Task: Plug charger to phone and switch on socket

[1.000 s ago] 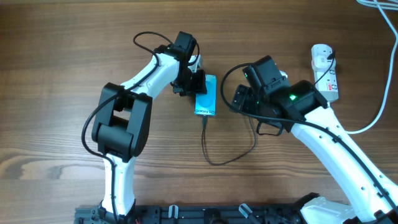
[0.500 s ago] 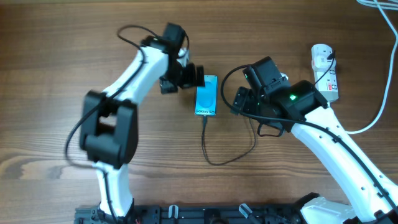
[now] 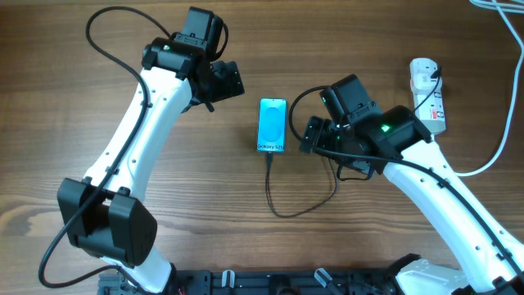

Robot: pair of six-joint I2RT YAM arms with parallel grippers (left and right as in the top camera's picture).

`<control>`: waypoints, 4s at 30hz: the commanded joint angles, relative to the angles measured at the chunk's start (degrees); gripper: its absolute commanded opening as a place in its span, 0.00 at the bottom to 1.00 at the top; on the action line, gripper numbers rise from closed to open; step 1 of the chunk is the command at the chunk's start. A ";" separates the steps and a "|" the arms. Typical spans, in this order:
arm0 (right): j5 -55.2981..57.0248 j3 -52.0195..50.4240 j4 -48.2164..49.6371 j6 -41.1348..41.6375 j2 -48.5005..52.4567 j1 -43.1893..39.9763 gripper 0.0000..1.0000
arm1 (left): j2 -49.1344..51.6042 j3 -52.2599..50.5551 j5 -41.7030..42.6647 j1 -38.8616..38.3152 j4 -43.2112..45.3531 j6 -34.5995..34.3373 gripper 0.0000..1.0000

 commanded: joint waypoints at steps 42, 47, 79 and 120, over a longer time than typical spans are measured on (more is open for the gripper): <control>4.48 24.46 9.55 -6.73 39.76 -56.26 1.00 | 0.74 -0.48 1.99 0.04 0.28 -1.42 1.00; 5.16 23.98 11.15 -9.68 41.27 -53.31 1.00 | 0.74 -0.48 1.99 0.02 0.28 -1.40 1.00; 0.48 20.33 15.54 -19.87 43.25 -54.77 1.00 | 0.74 -0.48 1.99 0.04 0.28 -1.40 1.00; -1.11 16.59 21.68 -20.28 43.36 -54.77 1.00 | 0.74 -0.48 1.99 0.04 0.28 -1.40 1.00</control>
